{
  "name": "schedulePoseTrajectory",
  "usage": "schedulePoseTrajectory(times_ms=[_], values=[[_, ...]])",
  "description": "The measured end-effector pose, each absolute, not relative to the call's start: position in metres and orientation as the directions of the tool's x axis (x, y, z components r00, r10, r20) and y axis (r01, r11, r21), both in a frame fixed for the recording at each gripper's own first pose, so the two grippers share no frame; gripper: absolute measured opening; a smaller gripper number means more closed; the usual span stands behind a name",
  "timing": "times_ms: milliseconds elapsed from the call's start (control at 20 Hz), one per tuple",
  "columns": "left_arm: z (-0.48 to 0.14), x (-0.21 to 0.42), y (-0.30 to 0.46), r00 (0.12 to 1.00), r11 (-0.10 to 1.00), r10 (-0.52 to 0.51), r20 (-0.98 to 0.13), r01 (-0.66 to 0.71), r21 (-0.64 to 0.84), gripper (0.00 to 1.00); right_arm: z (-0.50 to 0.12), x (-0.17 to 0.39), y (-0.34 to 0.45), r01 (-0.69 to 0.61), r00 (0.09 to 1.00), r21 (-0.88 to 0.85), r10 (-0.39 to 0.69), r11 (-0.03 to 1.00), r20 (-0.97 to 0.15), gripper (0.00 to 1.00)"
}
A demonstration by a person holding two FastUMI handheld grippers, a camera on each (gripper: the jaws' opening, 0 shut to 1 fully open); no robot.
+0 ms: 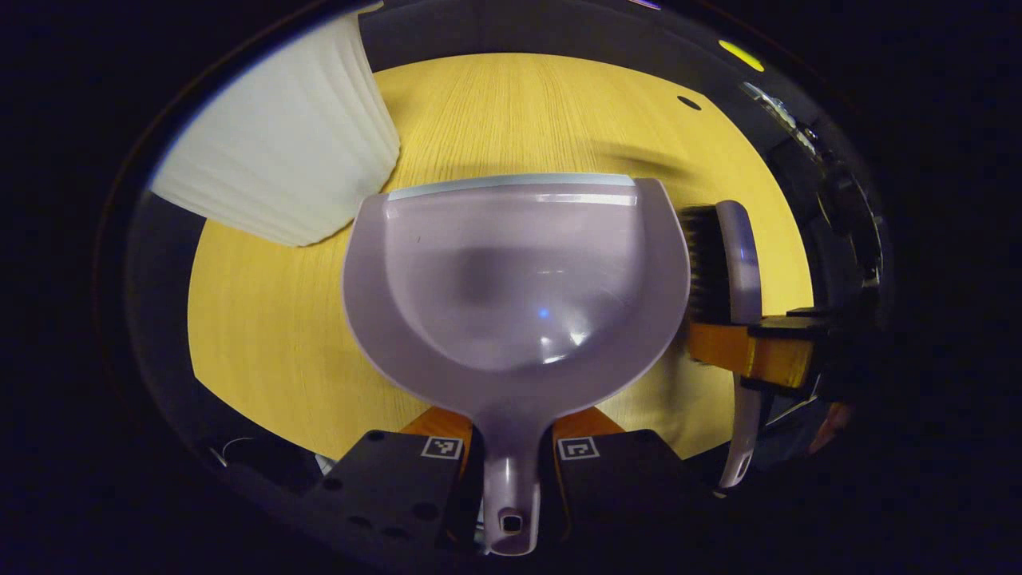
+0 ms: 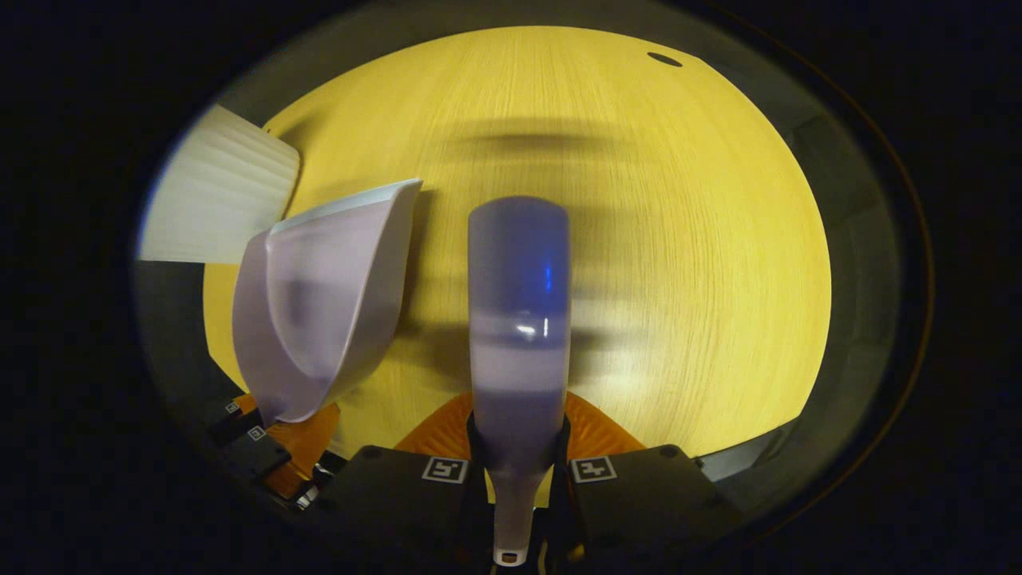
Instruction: Pick up the small broom and dustpan from the desktop, sweep the trash into the dustpan with the broom, and then empty the trash into the garbage bin.
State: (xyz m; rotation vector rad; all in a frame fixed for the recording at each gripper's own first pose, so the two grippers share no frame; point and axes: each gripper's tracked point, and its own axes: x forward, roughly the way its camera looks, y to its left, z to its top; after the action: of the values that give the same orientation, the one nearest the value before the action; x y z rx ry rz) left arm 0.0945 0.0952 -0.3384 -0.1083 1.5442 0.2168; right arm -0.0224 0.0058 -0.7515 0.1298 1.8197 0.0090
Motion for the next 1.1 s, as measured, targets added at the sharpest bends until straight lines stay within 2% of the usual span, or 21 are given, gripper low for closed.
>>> schedulePoseTrajectory(times_ms=[150,200,250,300,350,400,450,550,600,650,700,750,800,850,900,950,1100], values=[[-0.330,0.094,0.099,-0.039,0.978,0.093,-0.995,-0.183,0.099,0.27,-0.757,-0.031,-0.002,0.080,-0.304,0.048,0.070,0.996,-0.950,0.33],[-0.327,0.098,0.100,-0.044,0.979,0.122,-0.992,-0.162,0.128,0.28,-0.754,-0.027,-0.002,0.097,-0.301,0.051,0.078,0.994,-0.951,0.26],[-0.325,0.099,0.099,-0.057,0.980,0.123,-0.991,-0.149,0.131,0.28,-0.753,-0.024,-0.004,0.107,-0.306,0.050,0.081,0.993,-0.949,0.33],[-0.330,0.096,0.100,-0.066,0.980,0.115,-0.991,-0.153,0.123,0.28,-0.751,-0.023,-0.008,0.115,-0.315,0.041,0.075,0.993,-0.946,0.27],[-0.331,0.093,0.099,-0.087,0.982,0.104,-0.991,-0.151,0.116,0.28,-0.749,-0.022,-0.011,0.122,-0.317,0.033,0.071,0.992,-0.946,0.34],[-0.331,0.091,0.099,-0.107,0.983,0.098,-0.989,-0.146,0.113,0.30,-0.746,-0.022,-0.012,0.128,-0.321,0.033,0.072,0.991,-0.944,0.36],[-0.330,0.092,0.098,-0.111,0.984,0.092,-0.990,-0.145,0.108,0.28,-0.743,-0.024,-0.014,0.128,-0.332,0.033,0.075,0.991,-0.940,0.36],[-0.329,0.092,0.097,-0.124,0.987,0.082,-0.989,-0.130,0.098,0.30,-0.736,-0.025,-0.017,0.127,-0.340,0.034,0.076,0.991,-0.937,0.40],[-0.329,0.092,0.098,-0.125,0.987,0.090,-0.988,-0.124,0.105,0.32,-0.733,-0.026,-0.018,0.128,-0.349,0.039,0.081,0.991,-0.934,0.35],[-0.327,0.093,0.100,-0.129,0.987,0.102,-0.986,-0.109,0.116,0.36,-0.728,-0.029,-0.020,0.125,-0.363,0.046,0.089,0.991,-0.928,0.42],[-0.326,0.093,0.101,-0.136,0.989,0.105,-0.985,-0.089,0.118,0.54,-0.723,-0.030,-0.023,0.123,-0.363,0.047,0.089,0.991,-0.928,0.43],[-0.325,0.093,0.101,-0.134,0.990,0.109,-0.985,-0.072,0.120,0.65,-0.718,-0.031,-0.026,0.120,-0.362,0.048,0.088,0.992,-0.928,0.44],[-0.324,0.096,0.103,-0.117,0.989,0.122,-0.986,-0.064,0.130,0.77,-0.713,-0.032,-0.030,0.119,-0.357,0.045,0.085,0.992,-0.930,0.51],[-0.323,0.098,0.104,-0.103,0.988,0.131,-0.986,-0.067,0.138,0.83,-0.707,-0.034,-0.033,0.124,-0.360,0.045,0.088,0.991,-0.929,0.44],[-0.324,0.097,0.102,-0.096,0.989,0.120,-0.988,-0.075,0.127,0.85,-0.700,-0.034,-0.035,0.127,-0.356,0.049,0.091,0.991,-0.930,0.52],[-0.323,0.096,0.097,-0.094,0.990,0.102,-0.990,-0.084,0.110,0.84,-0.693,-0.035,-0.039,0.123,-0.350,0.048,0.089,0.991,-0.932,0.52],[-0.316,0.093,0.095,-0.061,0.991,0.102,-0.993,-0.075,0.107,0.85,-0.685,-0.030,-0.031,0.114,-0.314,0.039,0.073,0.993,-0.946,0.98]])
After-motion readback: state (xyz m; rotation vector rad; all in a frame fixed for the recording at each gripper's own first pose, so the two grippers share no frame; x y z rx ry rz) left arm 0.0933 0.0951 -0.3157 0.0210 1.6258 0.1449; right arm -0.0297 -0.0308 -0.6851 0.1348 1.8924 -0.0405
